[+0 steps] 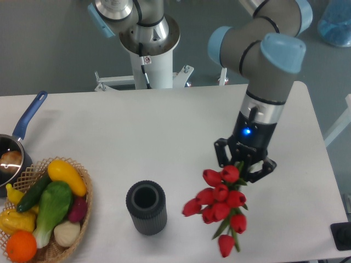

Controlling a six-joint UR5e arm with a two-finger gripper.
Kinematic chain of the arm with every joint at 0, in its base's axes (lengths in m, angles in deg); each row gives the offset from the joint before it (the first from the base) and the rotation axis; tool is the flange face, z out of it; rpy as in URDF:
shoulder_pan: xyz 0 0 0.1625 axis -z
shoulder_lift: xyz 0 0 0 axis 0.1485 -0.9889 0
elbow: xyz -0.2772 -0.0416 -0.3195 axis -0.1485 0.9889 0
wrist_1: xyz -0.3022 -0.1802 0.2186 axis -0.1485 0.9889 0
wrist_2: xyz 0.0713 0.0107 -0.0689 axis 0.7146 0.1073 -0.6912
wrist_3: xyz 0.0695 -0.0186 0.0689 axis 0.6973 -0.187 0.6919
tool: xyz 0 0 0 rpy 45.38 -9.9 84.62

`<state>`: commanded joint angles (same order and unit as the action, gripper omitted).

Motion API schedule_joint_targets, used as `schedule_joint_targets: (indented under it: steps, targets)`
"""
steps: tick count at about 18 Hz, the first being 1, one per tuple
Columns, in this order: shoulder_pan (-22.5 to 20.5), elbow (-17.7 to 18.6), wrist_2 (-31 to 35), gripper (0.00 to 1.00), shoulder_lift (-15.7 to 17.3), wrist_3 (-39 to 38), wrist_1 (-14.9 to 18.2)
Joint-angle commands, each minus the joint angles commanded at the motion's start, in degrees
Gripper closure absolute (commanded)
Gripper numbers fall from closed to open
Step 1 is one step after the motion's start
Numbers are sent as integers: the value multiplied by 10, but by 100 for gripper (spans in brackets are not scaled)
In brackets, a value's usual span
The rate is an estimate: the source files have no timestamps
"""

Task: Insert the flowers into the vase
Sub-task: 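Carry the red tulip bunch in the gripper toward the black vase, then lower the tulip stems into the black vase opening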

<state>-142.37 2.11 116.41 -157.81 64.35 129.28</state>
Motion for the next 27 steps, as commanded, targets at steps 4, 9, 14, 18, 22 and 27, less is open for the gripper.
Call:
schedule_joint_targets:
  steps: [4, 9, 14, 18, 22, 27]
  targets:
    - [-1, 0, -123, 100, -1, -4, -6]
    - [-2, 1, -243, 100, 4, -4, -20]
    - [4, 9, -301, 100, 4, -1, -27]
    - [11, 18, -314, 100, 2, 1, -27]
    - [23, 42, -316, 100, -3, 3, -54]
    - [29, 52, -316, 100, -5, 4, -62]
